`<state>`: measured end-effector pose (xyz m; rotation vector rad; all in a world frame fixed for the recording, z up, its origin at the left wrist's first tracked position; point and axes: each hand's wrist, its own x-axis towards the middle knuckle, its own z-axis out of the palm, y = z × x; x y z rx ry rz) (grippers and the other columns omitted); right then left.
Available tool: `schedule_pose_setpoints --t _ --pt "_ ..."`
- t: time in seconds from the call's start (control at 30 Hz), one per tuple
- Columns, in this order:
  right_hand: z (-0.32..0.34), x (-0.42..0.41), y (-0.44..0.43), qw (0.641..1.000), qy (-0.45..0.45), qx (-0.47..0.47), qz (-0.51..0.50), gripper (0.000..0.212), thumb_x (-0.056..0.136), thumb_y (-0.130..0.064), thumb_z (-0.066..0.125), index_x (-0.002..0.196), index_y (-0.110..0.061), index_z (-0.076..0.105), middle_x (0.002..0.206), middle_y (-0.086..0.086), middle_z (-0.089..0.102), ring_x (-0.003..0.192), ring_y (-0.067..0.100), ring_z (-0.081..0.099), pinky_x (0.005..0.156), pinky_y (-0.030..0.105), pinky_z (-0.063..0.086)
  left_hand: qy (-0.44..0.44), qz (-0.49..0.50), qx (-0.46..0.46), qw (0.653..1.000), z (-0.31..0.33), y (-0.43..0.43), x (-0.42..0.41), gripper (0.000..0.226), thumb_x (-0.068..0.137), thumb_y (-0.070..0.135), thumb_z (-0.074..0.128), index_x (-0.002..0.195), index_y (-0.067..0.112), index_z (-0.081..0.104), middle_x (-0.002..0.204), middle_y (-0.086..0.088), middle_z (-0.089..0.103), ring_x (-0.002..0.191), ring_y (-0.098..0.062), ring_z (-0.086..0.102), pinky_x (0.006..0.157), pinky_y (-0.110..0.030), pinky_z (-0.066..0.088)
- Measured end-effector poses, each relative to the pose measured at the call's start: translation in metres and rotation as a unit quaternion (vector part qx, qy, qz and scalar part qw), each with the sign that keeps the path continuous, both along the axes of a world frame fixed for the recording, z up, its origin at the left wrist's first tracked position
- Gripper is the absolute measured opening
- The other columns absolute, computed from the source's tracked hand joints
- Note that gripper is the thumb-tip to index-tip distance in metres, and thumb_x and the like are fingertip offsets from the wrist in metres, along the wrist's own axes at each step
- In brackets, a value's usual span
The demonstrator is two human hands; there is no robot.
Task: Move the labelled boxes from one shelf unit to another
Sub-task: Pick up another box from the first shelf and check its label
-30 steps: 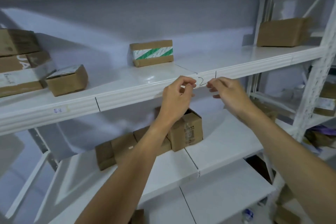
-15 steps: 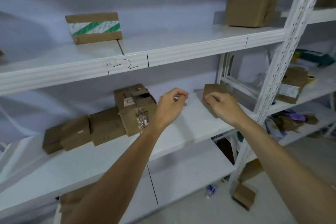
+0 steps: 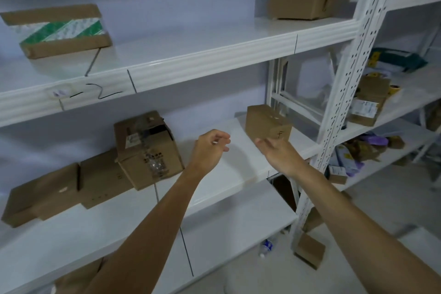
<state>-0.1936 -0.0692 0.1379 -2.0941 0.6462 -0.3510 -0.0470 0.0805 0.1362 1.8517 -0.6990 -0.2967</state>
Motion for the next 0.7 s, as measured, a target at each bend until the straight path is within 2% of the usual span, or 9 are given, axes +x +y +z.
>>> schedule_pose_setpoints --t 0.1,0.2,0.33,0.37,0.47,0.57,0.7 --pt "-0.009 0.011 -0.023 1.000 0.021 0.012 -0.008 0.052 0.107 -0.048 0.040 0.117 -0.005 0.067 0.112 0.007 0.067 0.107 0.023 0.058 0.091 0.031 0.038 0.055 -0.018 0.020 0.998 -0.011 -0.026 0.016 0.018 0.103 0.016 0.055 0.107 0.015 0.073 0.109 -0.006 0.078 0.084 -0.018 0.076 0.084 -0.032 0.058" --pt "-0.017 0.025 -0.053 0.998 0.056 0.000 -0.016 0.052 0.106 -0.049 0.039 0.123 -0.008 0.066 0.118 0.010 0.066 0.111 0.025 0.058 0.092 0.031 0.037 0.133 -0.051 0.058 0.988 -0.023 -0.053 0.033 0.025 0.105 0.016 0.052 0.119 0.008 0.070 0.115 -0.012 0.076 0.099 -0.030 0.075 0.092 -0.038 0.058" --pt "-0.027 0.048 -0.093 0.995 0.097 -0.012 -0.034 0.057 0.106 -0.051 0.039 0.144 -0.012 0.056 0.140 0.012 0.061 0.130 0.031 0.055 0.109 0.037 0.038 0.164 -0.067 0.070 0.982 -0.042 -0.085 0.055 0.021 0.104 0.016 0.052 0.116 0.008 0.068 0.116 -0.016 0.075 0.093 -0.028 0.073 0.092 -0.039 0.055" --pt "-0.031 0.053 -0.103 0.994 0.103 -0.025 -0.035 0.055 0.106 -0.051 0.039 0.142 -0.013 0.058 0.136 0.011 0.063 0.130 0.032 0.056 0.107 0.037 0.039 0.169 -0.068 0.073 0.981 -0.047 -0.092 0.060 0.019 0.104 0.016 0.052 0.113 0.009 0.068 0.116 -0.016 0.075 0.092 -0.028 0.073 0.091 -0.038 0.055" --pt "-0.049 0.067 -0.131 0.990 0.112 -0.079 -0.038 0.041 0.106 -0.042 0.044 0.122 -0.013 0.067 0.114 0.008 0.066 0.114 0.032 0.064 0.091 0.034 0.045 0.167 -0.071 0.089 0.979 -0.058 -0.113 0.070 0.018 0.103 0.018 0.054 0.111 0.011 0.069 0.118 -0.017 0.076 0.091 -0.027 0.073 0.088 -0.037 0.053" --pt "-0.069 0.074 -0.150 0.985 0.078 -0.140 -0.063 0.031 0.102 -0.027 0.052 0.123 -0.009 0.065 0.123 0.013 0.064 0.114 0.034 0.062 0.093 0.039 0.050 0.159 -0.085 0.126 0.976 -0.070 -0.133 0.070 0.018 0.102 0.024 0.056 0.110 0.014 0.069 0.118 -0.012 0.076 0.095 -0.025 0.074 0.092 -0.040 0.056" --pt "-0.073 0.082 -0.177 0.982 0.023 -0.154 -0.110 0.036 0.100 -0.017 0.053 0.133 -0.003 0.056 0.128 0.021 0.056 0.117 0.039 0.056 0.092 0.042 0.048 0.157 -0.077 0.138 0.975 -0.074 -0.161 0.064 0.021 0.102 0.029 0.054 0.113 0.016 0.067 0.122 -0.007 0.071 0.099 -0.021 0.071 0.096 -0.040 0.056"
